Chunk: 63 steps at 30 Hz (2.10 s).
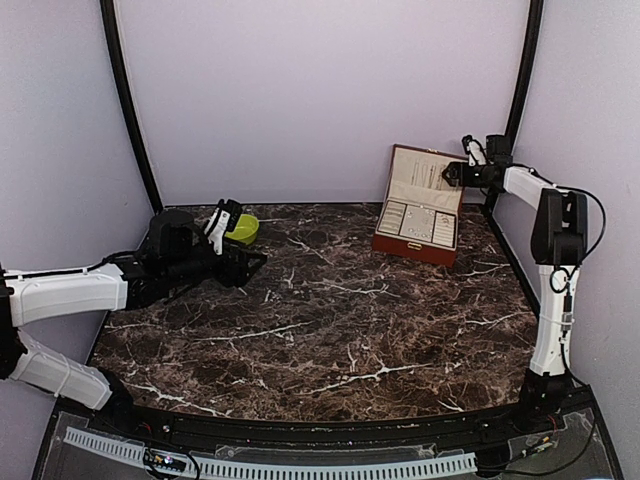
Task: Organize the mixed jewelry
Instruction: Close the box lid on the jewelry box.
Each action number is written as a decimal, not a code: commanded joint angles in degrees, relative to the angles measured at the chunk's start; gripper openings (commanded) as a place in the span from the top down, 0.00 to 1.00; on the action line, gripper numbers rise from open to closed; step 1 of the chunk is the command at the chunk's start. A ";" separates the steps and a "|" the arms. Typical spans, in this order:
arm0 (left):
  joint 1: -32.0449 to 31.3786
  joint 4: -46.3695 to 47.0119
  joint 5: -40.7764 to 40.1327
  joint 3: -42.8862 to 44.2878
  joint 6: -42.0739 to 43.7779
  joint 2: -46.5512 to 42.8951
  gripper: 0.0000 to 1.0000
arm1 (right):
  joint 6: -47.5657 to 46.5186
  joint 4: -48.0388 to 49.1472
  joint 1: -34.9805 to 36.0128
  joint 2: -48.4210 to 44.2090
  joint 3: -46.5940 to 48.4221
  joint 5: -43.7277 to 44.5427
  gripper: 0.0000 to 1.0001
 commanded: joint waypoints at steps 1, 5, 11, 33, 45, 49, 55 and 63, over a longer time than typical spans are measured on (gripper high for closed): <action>0.48 0.77 -0.44 1.85 0.51 0.18 0.30 | -2.75 2.87 1.47 -2.94 -1.29 -4.49 0.11; 0.57 0.62 -0.29 1.87 0.50 0.24 0.30 | -3.38 4.19 1.98 -5.29 -4.70 -4.05 0.11; 0.58 0.60 -0.14 1.85 0.49 0.06 0.30 | -4.82 4.64 5.71 -7.44 -7.43 -3.00 0.12; 0.58 0.06 2.04 1.81 -0.95 -3.47 0.30 | 8.54 8.77 12.73 -26.06 -43.70 13.44 0.16; 0.57 0.28 2.47 1.21 -1.44 -6.74 0.30 | 3.33 0.29 21.10 -33.25 -52.10 30.42 0.16; 0.57 0.33 2.36 0.99 -1.44 -7.44 0.30 | 4.82 -5.16 22.38 -35.30 -52.86 30.31 0.15; 0.57 0.42 2.66 0.97 -1.69 -7.99 0.30 | 7.84 -11.47 22.96 -38.31 -53.77 25.22 0.15; 0.57 0.50 2.31 0.69 -2.38 -9.00 0.30 | 11.42 -10.78 22.98 -43.53 -49.06 21.75 0.19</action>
